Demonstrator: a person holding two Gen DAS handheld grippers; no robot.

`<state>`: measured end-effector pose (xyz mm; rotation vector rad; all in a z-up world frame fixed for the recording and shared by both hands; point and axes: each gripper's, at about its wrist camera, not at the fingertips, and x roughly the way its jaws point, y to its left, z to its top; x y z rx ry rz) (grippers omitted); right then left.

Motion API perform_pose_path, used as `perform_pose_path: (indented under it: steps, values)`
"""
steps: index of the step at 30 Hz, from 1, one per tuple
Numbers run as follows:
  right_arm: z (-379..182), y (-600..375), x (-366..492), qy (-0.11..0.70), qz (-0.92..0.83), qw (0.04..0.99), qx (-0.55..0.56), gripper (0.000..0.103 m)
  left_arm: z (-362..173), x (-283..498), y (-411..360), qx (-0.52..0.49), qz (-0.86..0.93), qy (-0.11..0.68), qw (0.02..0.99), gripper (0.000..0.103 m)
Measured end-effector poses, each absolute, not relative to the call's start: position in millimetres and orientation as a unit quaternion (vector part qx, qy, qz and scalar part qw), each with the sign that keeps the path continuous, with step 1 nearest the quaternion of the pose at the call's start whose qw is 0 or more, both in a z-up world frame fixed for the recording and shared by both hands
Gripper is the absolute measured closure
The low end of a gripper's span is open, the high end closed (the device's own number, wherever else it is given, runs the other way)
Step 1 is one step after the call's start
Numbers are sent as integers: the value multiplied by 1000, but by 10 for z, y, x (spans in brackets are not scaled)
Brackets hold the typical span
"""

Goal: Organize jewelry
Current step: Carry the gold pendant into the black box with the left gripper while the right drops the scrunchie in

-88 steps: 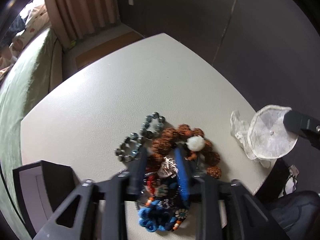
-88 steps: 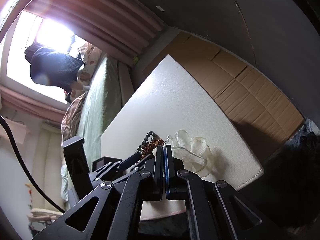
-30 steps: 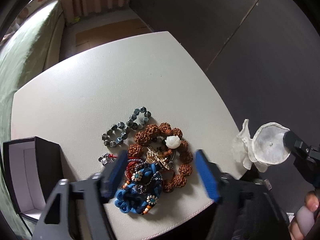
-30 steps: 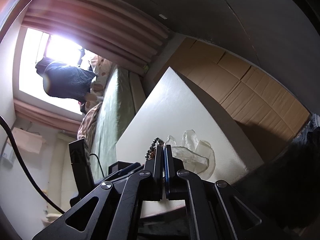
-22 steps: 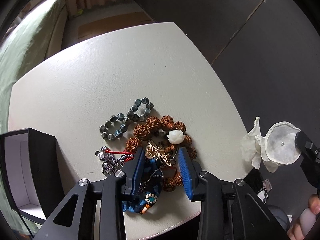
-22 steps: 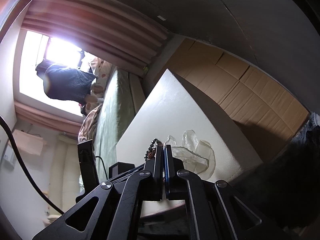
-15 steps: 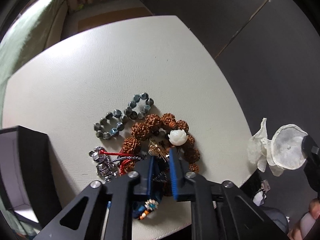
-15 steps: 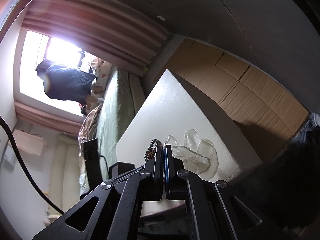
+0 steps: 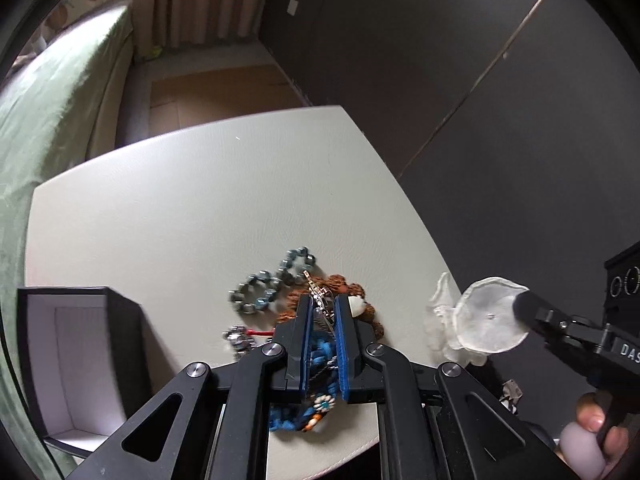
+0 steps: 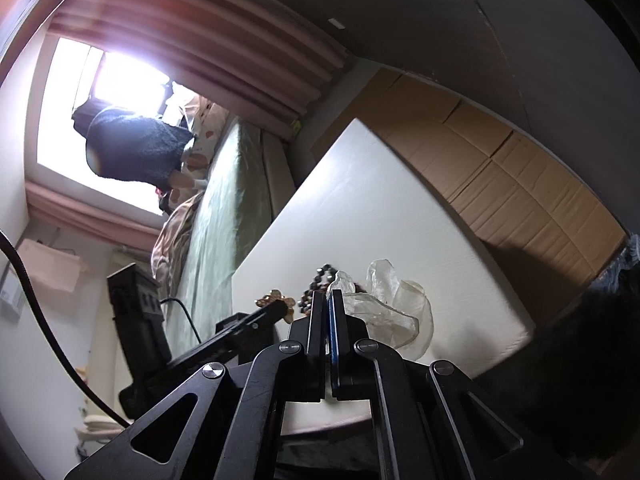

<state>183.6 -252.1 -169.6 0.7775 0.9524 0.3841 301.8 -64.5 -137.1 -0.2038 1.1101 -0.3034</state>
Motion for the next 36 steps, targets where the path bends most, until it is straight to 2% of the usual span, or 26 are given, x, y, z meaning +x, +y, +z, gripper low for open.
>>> perform_pose_path:
  steps: [10,23,33,34,35,36]
  values:
    - [-1594,-1925,1921,437,222,803,338,100,-1121,2733,33,-115,-121,495,853,92]
    - [-1357,-1041,2019,431,311,796,289,100,-1059,2576,816,-153,-82,477,861,92]
    - [-1103,-201,2257,460,350,790,202,99,-1022,2539,1230,-188,-53,466,863,92]
    - [-1135,-165,2302,472,349,786,195,93,-1036,2541,1261,-190,-50,467,862,92]
    - [-1166,-149,2328,481,347,782,191,70,-1060,2554,1260,-190,-48,468,862,92]
    - [-1216,-157,2351,489,344,779,191,55,-1072,2553,1262,-189,-48,470,861,92]
